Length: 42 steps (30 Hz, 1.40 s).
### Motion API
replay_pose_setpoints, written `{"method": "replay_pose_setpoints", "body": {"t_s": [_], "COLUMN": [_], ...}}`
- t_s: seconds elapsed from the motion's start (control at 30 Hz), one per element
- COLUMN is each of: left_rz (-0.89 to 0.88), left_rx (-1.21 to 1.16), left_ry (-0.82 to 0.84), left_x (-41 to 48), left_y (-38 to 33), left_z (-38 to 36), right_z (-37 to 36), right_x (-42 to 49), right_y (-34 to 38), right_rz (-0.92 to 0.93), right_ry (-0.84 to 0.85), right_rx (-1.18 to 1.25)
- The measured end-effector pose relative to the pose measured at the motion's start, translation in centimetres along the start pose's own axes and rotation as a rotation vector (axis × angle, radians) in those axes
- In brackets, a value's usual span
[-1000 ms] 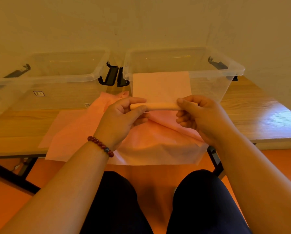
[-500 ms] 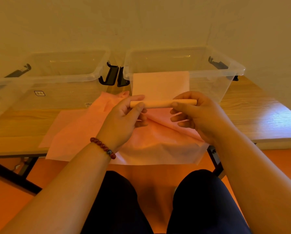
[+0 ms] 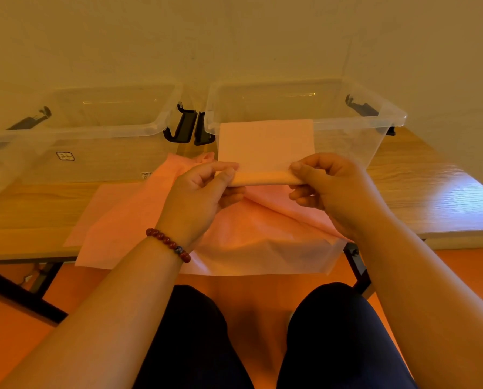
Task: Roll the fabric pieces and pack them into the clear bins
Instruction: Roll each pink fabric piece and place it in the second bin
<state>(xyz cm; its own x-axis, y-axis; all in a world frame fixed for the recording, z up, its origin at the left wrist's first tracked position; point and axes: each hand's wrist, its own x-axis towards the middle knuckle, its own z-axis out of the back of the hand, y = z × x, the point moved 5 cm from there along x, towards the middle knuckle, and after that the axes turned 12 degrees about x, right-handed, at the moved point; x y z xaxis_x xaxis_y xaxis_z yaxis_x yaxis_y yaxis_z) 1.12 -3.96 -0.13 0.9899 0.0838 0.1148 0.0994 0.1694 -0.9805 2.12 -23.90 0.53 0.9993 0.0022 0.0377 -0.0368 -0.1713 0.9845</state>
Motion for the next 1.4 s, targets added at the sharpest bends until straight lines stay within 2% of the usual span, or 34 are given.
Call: {"method": "replay_pose_setpoints", "body": {"t_s": [0.17, 0.33, 0.43, 0.6, 0.8, 1.03, 1.2, 1.4], "left_rz": [0.038, 0.064, 0.065, 0.088, 0.046, 0.036, 0.041, 0.01], "left_rx": [-0.057, -0.089, -0.083, -0.083, -0.09, -0.033, -0.102, -0.107], "left_ry": [-0.001, 0.044, 0.014, -0.006, 0.074, 0.031, 0.084, 0.073], "left_x": [-0.11, -0.15, -0.18, -0.09, -0.37, -0.24, -0.19, -0.07], "left_y": [0.17, 0.28, 0.31, 0.4, -0.13, 0.19, 0.22, 0.11], "left_z": [0.01, -0.01, 0.1, 0.08, -0.27, -0.29, -0.44, -0.46], "right_z": [0.39, 0.69, 0.6, 0.34, 0.63, 0.21, 0.36, -0.01], "right_x": [-0.55, -0.3, -0.28, -0.57, -0.66, -0.9, -0.55, -0.55], "right_y": [-0.03, -0.21, -0.02, -0.12, -0.16, -0.34, -0.07, -0.17], "right_rz": [0.01, 0.03, 0.031, -0.018, 0.019, -0.02, 0.032, -0.013], "right_ry": [0.032, -0.04, -0.046, 0.017, -0.007, 0.054, 0.04, 0.034], "right_rx": [-0.031, -0.07, -0.112, -0.011, -0.058, 0.033, -0.052, -0.016]}}
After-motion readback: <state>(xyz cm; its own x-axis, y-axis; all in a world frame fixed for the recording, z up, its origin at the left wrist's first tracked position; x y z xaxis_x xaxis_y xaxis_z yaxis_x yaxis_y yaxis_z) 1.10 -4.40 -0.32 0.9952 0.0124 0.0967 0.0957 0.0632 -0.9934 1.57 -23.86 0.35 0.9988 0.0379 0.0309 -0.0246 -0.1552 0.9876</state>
